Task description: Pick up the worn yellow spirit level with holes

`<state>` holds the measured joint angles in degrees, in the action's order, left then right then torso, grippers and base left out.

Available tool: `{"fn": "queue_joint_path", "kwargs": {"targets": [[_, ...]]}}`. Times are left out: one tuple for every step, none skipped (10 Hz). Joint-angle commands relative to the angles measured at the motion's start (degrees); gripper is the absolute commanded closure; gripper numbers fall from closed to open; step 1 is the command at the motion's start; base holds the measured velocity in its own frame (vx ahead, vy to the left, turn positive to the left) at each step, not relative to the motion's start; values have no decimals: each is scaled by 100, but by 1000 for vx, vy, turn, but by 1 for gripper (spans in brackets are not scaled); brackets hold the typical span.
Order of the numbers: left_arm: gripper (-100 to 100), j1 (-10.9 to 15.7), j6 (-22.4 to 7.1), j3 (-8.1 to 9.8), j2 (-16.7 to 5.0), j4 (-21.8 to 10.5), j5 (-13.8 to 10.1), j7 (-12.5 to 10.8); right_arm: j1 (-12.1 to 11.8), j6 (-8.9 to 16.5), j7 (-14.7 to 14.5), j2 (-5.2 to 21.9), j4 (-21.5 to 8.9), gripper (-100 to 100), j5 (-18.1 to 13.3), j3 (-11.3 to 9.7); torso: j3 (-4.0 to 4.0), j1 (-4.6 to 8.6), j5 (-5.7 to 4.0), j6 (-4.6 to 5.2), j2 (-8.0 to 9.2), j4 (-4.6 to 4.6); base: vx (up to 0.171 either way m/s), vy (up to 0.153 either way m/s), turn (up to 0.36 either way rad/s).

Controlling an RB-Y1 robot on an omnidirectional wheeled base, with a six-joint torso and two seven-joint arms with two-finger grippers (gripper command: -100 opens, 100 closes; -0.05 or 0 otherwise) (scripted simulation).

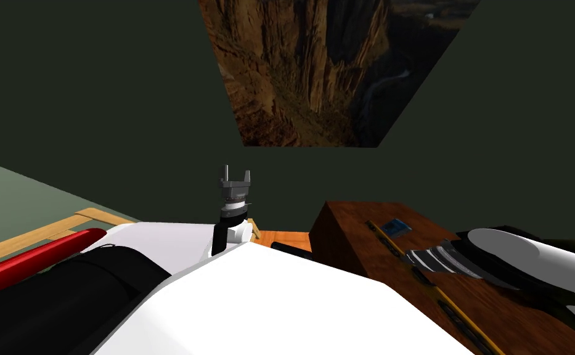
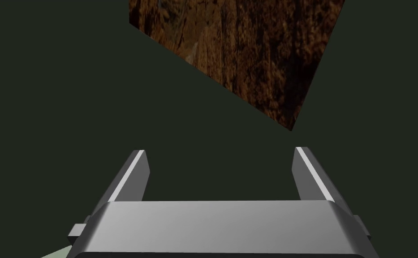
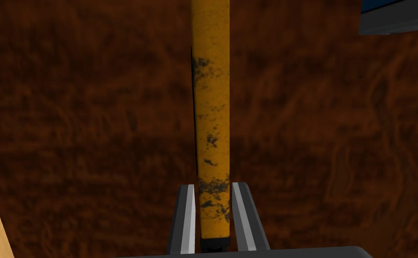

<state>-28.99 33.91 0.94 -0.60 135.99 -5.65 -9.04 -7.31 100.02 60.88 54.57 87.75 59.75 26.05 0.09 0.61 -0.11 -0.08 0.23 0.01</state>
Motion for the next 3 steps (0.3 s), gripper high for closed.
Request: {"fn": "queue_joint_path", "kwargs": {"targets": [[0, 0, 0, 0, 0, 0, 0, 0, 16, 100, 165, 44, 25, 100, 33, 47, 0, 0, 0, 0, 0, 0, -86, -56, 135], [0, 0, 0, 0, 0, 0, 0, 0, -5, 56, 99, 21, 34, 100, 20, 35, 0, -1, 0, 1, 1, 0, -37, -26, 30], [0, -1, 0, 0, 0, 0, 0, 0, -5, 69, 122, 23, 40, 0, 24, 39, -6, -9, 1, 5, -12, -2, -7, -5, -6]]}}
